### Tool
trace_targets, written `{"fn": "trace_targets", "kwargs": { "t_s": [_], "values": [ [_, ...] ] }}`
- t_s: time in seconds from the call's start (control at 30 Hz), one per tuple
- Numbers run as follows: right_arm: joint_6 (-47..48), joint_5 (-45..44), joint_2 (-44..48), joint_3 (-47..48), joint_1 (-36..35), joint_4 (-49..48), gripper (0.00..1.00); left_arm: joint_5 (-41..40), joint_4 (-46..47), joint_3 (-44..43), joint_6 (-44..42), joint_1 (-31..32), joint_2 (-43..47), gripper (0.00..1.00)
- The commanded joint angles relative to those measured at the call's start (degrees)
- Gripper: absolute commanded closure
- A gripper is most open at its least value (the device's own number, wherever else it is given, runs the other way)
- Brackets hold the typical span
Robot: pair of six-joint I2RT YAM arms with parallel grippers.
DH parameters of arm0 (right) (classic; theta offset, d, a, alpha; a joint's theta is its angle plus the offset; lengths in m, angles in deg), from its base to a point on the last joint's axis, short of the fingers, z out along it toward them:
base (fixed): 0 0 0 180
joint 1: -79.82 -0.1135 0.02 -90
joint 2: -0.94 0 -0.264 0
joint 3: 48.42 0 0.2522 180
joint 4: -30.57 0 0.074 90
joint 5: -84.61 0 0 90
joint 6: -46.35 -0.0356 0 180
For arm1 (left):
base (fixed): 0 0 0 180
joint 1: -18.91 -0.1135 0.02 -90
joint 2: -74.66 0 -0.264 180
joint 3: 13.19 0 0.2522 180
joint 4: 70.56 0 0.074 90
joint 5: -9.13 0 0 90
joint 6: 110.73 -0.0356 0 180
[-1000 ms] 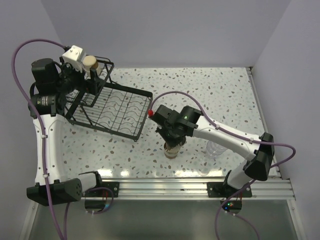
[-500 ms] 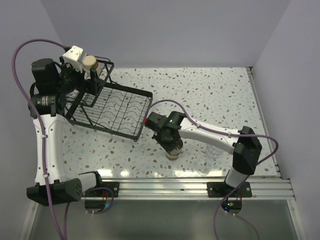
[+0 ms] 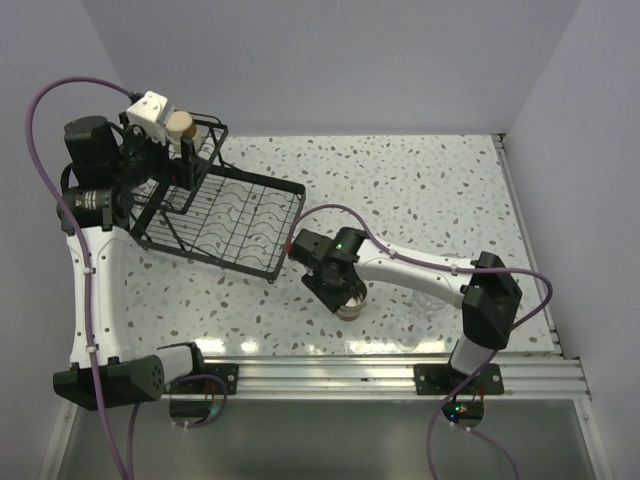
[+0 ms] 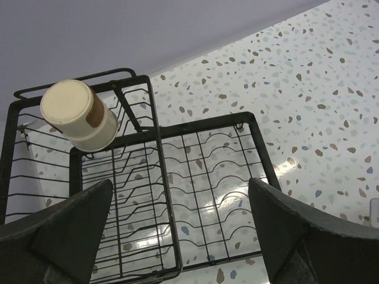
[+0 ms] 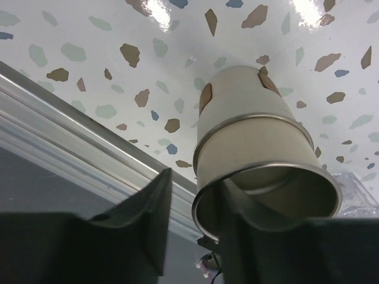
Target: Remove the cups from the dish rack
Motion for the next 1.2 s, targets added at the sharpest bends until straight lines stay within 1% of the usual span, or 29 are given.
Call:
{"fn": "trace_targets", "kwargs": {
  "t_s": [0.0, 0.03, 0.07, 0.13, 0.17, 0.2, 0.23, 0.27, 0.3, 0.33, 0.37, 0.4, 0.47, 0.5, 0.6, 0.67, 0.8, 0.9, 1.0, 1.1, 1.17],
  "values": [
    [0.84, 2.29, 1.44, 3.02, -0.47, 0.61, 0.58, -2.49, 1.33, -1.84, -2.33, -0.15, -1.31, 0.00],
    [0.84, 2.56, 1.88, 4.42, -0.55, 0.96, 0.52, -3.46, 1.42, -2.19, -2.68, -0.06, -1.84, 0.00],
    [0.84, 2.82, 2.84, 5.22, -0.55, 1.75, 0.46, -6.08, 1.42, -3.68, -3.29, -0.15, -2.63, 0.00],
    [0.84, 3.00, 3.81, 7.32, -0.64, 2.37, 0.40, -9.60, 1.42, -5.61, -3.82, 0.20, -5.62, 0.00],
    [0.93, 3.35, 4.86, 7.95, -0.64, 2.72, 0.38, -13.53, 1.42, -7.71, -4.35, 0.46, -6.85, 0.00],
    [0.84, 3.53, 5.22, 8.65, -0.64, 3.07, 0.33, -16.10, 1.60, -8.86, -5.66, 1.77, -9.30, 0.00],
    [0.84, 3.61, 5.83, 9.70, -0.64, 3.16, 0.30, -18.65, 1.86, -10.01, -6.37, 2.48, -10.63, 0.00],
    [0.84, 3.88, 6.27, 10.06, -0.64, 3.17, 0.19, -22.85, 1.95, -12.45, -7.16, 3.01, -12.03, 0.00],
    [0.76, 3.88, 7.06, 10.41, -0.64, 3.34, 0.02, -24.46, 2.39, -13.70, -8.30, 3.54, -15.00, 0.00],
    [0.75, 3.88, 7.42, 11.02, -0.64, 3.43, 0.02, -25.69, 2.48, -15.10, -8.83, 3.63, -16.69, 0.00],
    [0.67, 3.88, 7.68, 11.29, -0.64, 3.69, 0.02, -27.62, 2.22, -18.51, -9.53, 3.63, -18.53, 0.00],
    [0.32, 3.79, 8.47, 11.38, -0.64, 3.69, 0.02, -28.33, 1.43, -20.37, -9.97, 3.63, -22.38, 0.00],
    [-0.21, 3.88, 9.18, 11.21, -0.64, 3.34, 0.02, -29.74, 0.64, -25.45, -10.59, 3.72, -26.00, 0.00],
    [-0.65, 3.88, 9.96, 11.12, -0.64, 3.25, 0.02, -30.18, 0.55, -26.79, -10.59, 3.63, -28.89, 0.00],
    [-0.91, 3.88, 11.02, 10.68, -0.64, 2.55, 0.02, -31.06, 0.81, -31.01, -10.51, 3.63, -33.64, 0.00],
    [-0.91, 3.88, 11.73, 10.41, -0.64, 1.94, 0.02, -30.10, 0.72, -33.47, -10.42, 3.54, -35.76, 0.00],
    [-0.91, 3.88, 11.64, 9.89, -0.64, 1.58, 0.02, -26.85, 1.60, -33.84, -9.45, 3.72, -39.02, 0.01],
    [-0.83, 2.92, 11.29, 9.27, -0.64, 1.67, 0.02, -23.43, 2.65, -32.44, -8.31, 3.54, -39.64, 0.01],
    [-0.74, 2.56, 11.29, 8.48, -0.64, 1.76, 0.02, -21.84, 3.79, -30.41, -7.43, 3.54, -39.99, 0.02],
    [-0.65, 2.30, 11.46, 8.13, -0.64, 1.58, 0.02, -22.45, 3.36, -30.32, -7.34, 3.54, -41.57, 0.05],
    [-0.56, 2.12, 11.55, 8.13, -0.64, 1.58, 0.02, -22.54, 3.01, -30.32, -7.34, 3.28, -42.01, 0.10]
  ]
}}
